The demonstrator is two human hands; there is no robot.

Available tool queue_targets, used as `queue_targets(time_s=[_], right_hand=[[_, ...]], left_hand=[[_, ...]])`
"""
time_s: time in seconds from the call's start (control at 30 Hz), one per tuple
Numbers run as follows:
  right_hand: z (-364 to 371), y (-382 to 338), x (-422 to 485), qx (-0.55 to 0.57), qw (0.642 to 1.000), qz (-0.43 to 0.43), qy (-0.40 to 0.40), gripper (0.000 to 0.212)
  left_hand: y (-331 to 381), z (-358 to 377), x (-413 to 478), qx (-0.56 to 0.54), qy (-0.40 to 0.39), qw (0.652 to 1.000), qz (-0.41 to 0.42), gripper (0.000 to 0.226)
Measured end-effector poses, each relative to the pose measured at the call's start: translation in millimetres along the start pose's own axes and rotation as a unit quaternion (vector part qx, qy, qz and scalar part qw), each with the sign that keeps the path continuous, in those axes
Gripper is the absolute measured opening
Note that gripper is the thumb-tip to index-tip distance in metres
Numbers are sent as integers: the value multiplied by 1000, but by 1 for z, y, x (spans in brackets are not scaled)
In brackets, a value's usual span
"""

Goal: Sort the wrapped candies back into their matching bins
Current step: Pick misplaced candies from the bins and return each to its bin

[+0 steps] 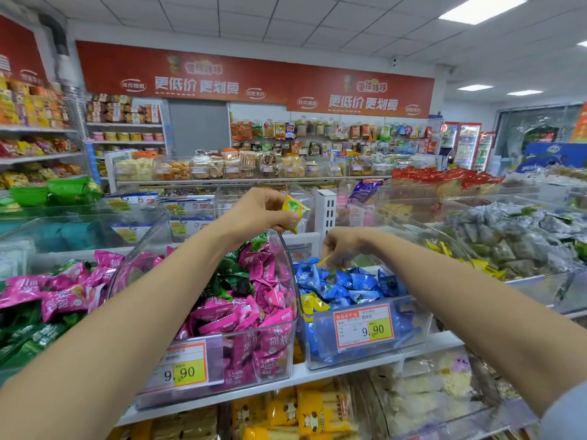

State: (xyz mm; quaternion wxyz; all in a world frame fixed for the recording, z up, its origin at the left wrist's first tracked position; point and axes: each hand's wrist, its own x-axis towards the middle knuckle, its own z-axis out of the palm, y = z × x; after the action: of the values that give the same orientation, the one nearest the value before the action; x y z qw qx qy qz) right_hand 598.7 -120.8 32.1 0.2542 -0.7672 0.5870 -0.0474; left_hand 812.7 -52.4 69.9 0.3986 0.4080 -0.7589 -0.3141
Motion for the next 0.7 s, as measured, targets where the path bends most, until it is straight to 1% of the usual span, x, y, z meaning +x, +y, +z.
queue_targets(time_s=[0.1,0.17,0.2,0.23,0.3,0.37,0.4,0.43,0.5,0.53,0.57,0.63,0.7], right_hand=[[-13,-9,-15,46,994,-61,81,14],[-25,-18,-28,112,980,-116,117,10],[-30,-21,-34,148,971,-146,122,8],[-35,-24,-41,182,961,-173,120,7],[-42,-29,-55,231,943,-212,111,8],[-45,-32,-65,253,934,-232,103,7],[-45,-32,-67,256,932,-238,96,6],[-44,-33,-69,256,932,-243,90,6],[-41,-34,-68,255,931,-247,82,7],[-39,-34,-67,259,930,-248,82,8],[-37,-34,-65,266,928,-247,82,10],[-34,-33,-62,295,922,-241,73,10],[-30,-31,-58,339,911,-229,46,11]], left_hand=[[3,2,0,-15,0,1000,-5,21],[6,4,1,-15,3,1000,-5,32],[7,5,2,-10,8,1000,-1,35],[8,5,3,-3,17,1000,3,35],[8,5,5,34,42,998,12,25],[8,6,6,65,52,997,10,19],[8,7,6,57,49,997,3,19],[8,9,6,33,45,998,-6,20],[10,12,4,-26,33,999,-23,34],[11,12,4,-41,23,999,-26,40],[11,12,3,-31,12,999,-20,41],[9,10,1,18,-9,1000,4,33],[8,8,0,28,2,999,21,26]])
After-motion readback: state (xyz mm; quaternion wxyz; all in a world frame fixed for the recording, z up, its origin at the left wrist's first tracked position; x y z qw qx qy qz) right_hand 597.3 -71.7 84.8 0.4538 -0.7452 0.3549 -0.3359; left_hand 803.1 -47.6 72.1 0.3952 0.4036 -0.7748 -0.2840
